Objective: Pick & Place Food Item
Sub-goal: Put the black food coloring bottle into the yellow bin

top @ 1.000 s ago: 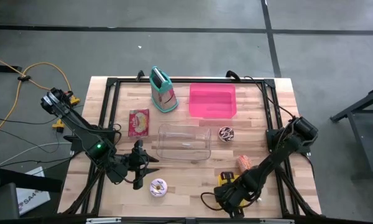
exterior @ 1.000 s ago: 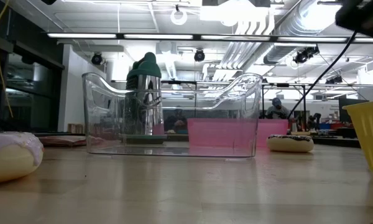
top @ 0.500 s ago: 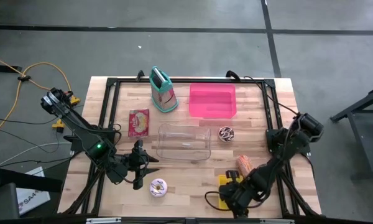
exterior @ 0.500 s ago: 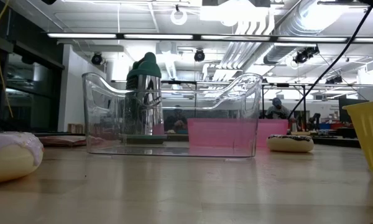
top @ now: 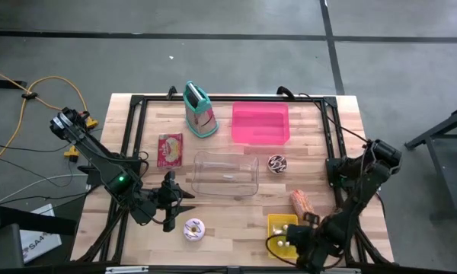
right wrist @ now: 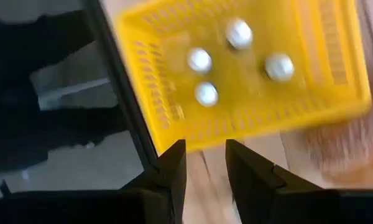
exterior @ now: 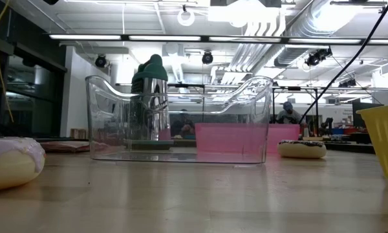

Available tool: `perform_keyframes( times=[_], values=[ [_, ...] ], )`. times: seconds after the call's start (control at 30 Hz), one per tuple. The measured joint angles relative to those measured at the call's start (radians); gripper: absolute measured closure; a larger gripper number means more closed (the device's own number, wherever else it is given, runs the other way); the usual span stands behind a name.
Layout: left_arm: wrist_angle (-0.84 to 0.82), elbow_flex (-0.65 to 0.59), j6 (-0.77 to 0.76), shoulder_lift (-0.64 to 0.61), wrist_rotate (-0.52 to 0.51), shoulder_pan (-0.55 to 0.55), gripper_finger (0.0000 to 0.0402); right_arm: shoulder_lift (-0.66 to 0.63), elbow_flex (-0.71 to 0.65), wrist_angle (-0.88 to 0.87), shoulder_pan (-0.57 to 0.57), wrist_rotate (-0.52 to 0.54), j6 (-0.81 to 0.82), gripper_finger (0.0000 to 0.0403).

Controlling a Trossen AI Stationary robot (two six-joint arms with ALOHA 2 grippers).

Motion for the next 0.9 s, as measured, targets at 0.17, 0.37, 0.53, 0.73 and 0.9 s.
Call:
perform_keyframes(
  times=[0.17,0.37,0.53,0.73,0.9],
  values=[
    [0.001,0.000,0.000,0.000,0.000,0.000,0.0249,-0.002,0.000,-0.072,0.056,-0.013,0.249,0.0302],
    [0.000,0.000,0.000,0.000,0.000,0.000,0.0249,-0.002,0.000,-0.131,0.080,-0.131,0.547,0.0302],
    [0.000,0.000,0.000,0.000,0.000,0.000,0.0249,-0.002,0.000,-0.174,0.101,-0.163,0.738,0.0302],
    [0.000,0.000,0.000,0.000,0.000,0.000,0.0249,-0.002,0.000,-0.203,0.124,-0.126,0.844,0.0302],
    [0.000,0.000,0.000,0.000,0.000,0.000,0.0249,-0.002,0.000,-0.202,0.124,-0.124,0.843,0.0302]
  ],
)
